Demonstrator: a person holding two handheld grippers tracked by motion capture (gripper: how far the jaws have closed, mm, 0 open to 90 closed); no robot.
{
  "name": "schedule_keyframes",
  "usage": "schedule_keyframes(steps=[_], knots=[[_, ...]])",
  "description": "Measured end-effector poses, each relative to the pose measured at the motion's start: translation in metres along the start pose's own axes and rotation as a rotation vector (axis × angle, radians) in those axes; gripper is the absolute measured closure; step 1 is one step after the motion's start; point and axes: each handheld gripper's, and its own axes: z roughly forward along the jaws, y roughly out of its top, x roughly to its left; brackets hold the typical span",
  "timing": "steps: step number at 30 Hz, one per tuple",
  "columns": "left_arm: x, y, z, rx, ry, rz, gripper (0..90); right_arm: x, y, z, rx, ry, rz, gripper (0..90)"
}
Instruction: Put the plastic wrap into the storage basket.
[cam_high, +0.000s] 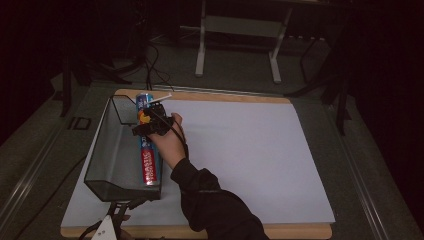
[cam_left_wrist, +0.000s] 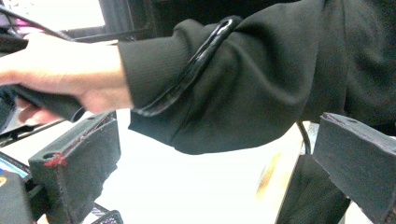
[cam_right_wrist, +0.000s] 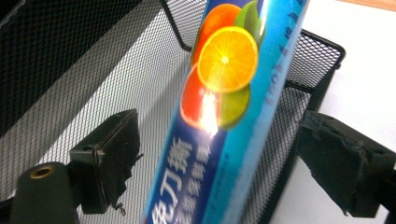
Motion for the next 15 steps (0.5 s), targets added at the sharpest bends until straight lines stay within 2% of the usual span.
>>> schedule_keyframes(steps=[7, 13, 15], knots=[[0.0, 0.0, 0.003, 0.007, 0.001, 0.0, 1.7, -0.015, -0.011, -0.024, -0.041, 0.042, 0.0, 13.6], [0.0, 0.0, 0.006, 0.014, 0.0, 0.001, 1.6, -0.031, -0.026, -0.042, -0.053, 0.064, -0.024, 14.2], [0.0, 0.0, 0.006, 0.016, 0.001, 0.0, 1.7, -0.036, -0.031, -0.048, -0.065, 0.058, -0.044, 14.2]])
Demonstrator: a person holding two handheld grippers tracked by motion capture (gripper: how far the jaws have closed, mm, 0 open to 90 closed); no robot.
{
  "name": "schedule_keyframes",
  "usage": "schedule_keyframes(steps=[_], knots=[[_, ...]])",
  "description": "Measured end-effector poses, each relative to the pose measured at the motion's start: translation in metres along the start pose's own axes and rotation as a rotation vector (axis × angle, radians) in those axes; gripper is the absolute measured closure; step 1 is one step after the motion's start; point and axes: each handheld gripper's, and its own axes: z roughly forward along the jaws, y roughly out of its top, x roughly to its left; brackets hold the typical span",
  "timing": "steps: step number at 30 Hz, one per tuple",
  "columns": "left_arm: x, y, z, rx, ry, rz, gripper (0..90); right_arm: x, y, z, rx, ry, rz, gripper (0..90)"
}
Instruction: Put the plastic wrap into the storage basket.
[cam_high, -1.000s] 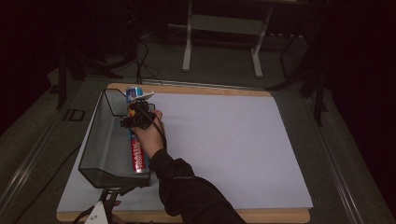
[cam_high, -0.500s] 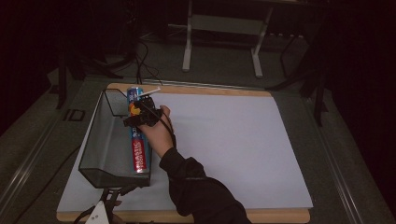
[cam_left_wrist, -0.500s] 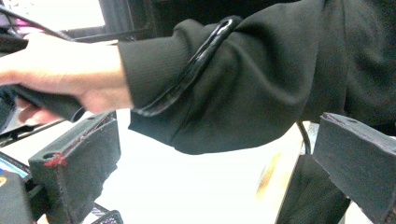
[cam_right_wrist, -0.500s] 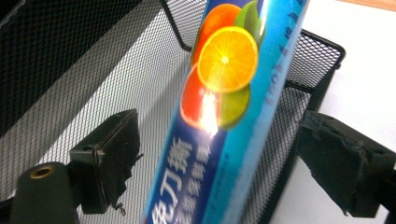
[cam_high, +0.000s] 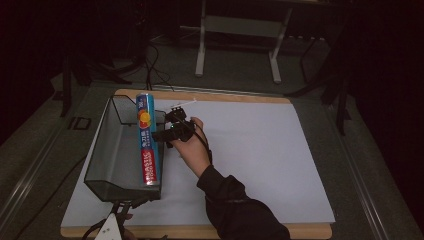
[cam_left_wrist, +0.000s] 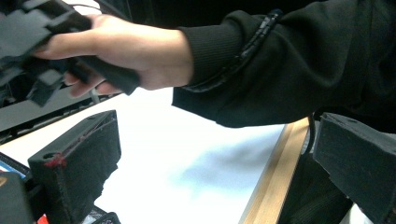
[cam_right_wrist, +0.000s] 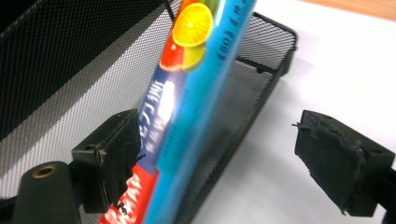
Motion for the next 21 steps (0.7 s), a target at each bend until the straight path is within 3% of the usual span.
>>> schedule_keyframes(steps=[7, 16, 21], knots=[[0.0, 0.0, 0.001, 0.002, 0.01, -0.004, 1.7, -0.013, -0.017, -0.021, -0.02, 0.007, -0.033, 14.2], [-0.001, 0.0, 0.003, 0.011, 0.007, 0.004, 1.7, -0.031, -0.04, -0.051, -0.068, 0.018, -0.034, 14.1], [-0.001, 0.0, 0.004, 0.016, 0.013, 0.007, 1.7, -0.046, -0.057, -0.061, -0.062, 0.021, -0.045, 13.2]])
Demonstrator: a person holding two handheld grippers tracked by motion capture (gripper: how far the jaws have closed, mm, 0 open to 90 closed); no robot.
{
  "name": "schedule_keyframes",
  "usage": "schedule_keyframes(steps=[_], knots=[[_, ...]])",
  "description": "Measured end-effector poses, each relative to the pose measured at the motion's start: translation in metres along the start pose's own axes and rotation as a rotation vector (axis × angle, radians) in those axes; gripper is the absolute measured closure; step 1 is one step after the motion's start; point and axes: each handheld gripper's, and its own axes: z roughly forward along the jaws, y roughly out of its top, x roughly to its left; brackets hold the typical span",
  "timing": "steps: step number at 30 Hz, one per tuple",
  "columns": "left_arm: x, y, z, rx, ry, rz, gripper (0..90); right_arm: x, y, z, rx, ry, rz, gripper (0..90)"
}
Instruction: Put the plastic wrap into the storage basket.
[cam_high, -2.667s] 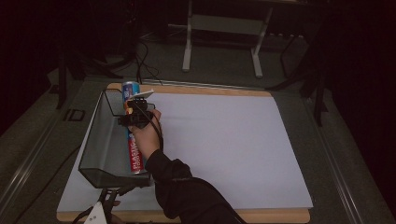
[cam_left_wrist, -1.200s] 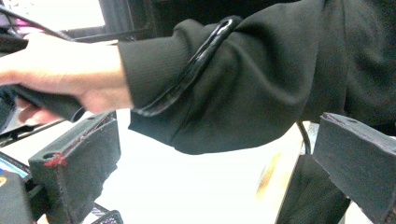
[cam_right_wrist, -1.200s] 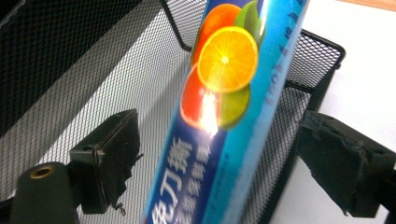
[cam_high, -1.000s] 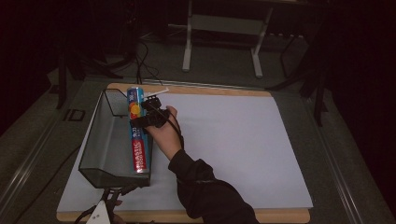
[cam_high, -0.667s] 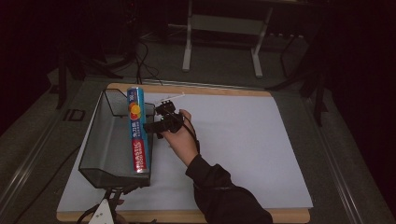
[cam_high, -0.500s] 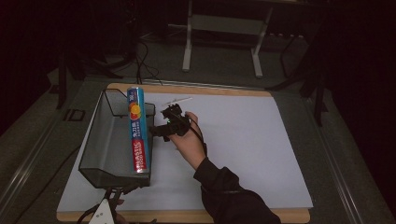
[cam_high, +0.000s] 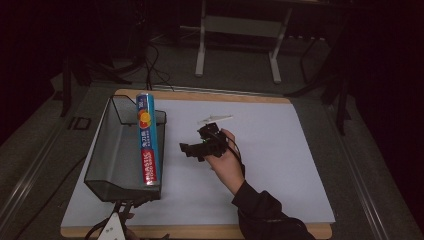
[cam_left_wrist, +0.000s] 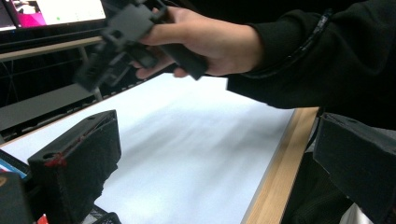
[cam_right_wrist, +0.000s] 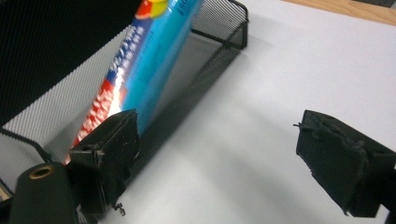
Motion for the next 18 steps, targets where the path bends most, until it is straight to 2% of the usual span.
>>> schedule_keyframes(steps=[5, 9, 14, 16, 18], knots=[[0.0, 0.0, 0.001, 0.002, 0.0, -0.003, 1.6, -0.013, -0.013, -0.009, 0.018, 0.002, 0.01, 13.1], [0.0, 0.0, 0.001, 0.005, -0.001, -0.002, 1.7, -0.02, -0.022, -0.017, 0.009, 0.003, 0.015, 13.1], [0.0, 0.0, 0.001, 0.005, -0.001, -0.003, 1.7, -0.023, -0.035, -0.023, 0.009, 0.017, -0.021, 12.9], [0.0, 0.0, 0.001, 0.005, -0.002, 0.0, 1.7, -0.023, -0.044, -0.026, 0.013, 0.041, -0.03, 12.7], [-0.001, 0.0, 0.001, 0.006, -0.003, 0.001, 1.6, -0.023, -0.051, -0.028, 0.015, 0.034, -0.039, 12.8]])
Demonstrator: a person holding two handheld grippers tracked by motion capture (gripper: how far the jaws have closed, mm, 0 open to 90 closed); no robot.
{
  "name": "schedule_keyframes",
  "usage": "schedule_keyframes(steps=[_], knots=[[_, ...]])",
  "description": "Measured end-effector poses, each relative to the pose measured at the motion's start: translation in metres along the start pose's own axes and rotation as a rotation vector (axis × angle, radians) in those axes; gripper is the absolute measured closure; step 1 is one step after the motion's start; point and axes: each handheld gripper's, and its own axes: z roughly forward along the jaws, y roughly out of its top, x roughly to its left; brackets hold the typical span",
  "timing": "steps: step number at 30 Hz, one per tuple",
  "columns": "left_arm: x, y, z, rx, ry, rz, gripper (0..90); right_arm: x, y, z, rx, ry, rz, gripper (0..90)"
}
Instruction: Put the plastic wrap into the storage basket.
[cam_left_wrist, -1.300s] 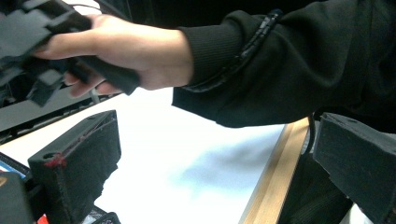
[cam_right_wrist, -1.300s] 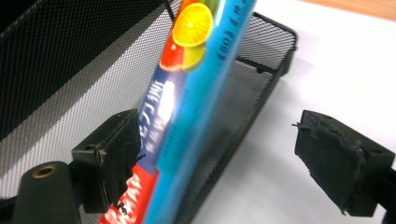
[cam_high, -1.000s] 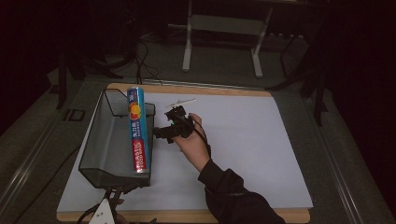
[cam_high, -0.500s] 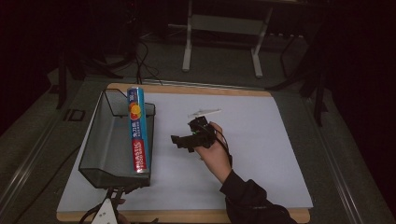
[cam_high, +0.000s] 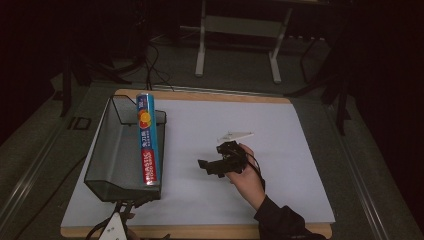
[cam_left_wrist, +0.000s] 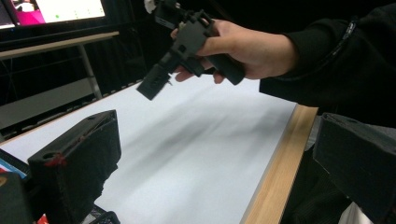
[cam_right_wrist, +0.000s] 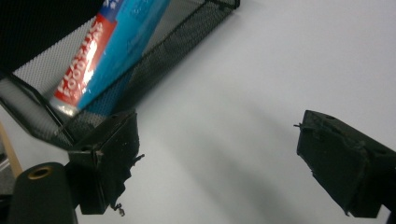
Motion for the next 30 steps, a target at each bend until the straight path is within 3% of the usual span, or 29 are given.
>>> schedule_keyframes(steps=[5, 21, 30], knots=[[0.0, 0.0, 0.0, -0.001, 0.0, 0.0, 1.7, -0.003, -0.014, -0.004, -0.012, 0.02, 0.004, 12.9], [-0.001, 0.0, 0.0, 0.001, -0.002, 0.001, 1.6, -0.018, -0.055, -0.024, -0.024, -0.001, 0.012, 13.0], [-0.001, 0.0, -0.001, 0.001, -0.004, 0.003, 1.7, -0.023, -0.065, -0.037, -0.042, -0.011, 0.008, 13.0]])
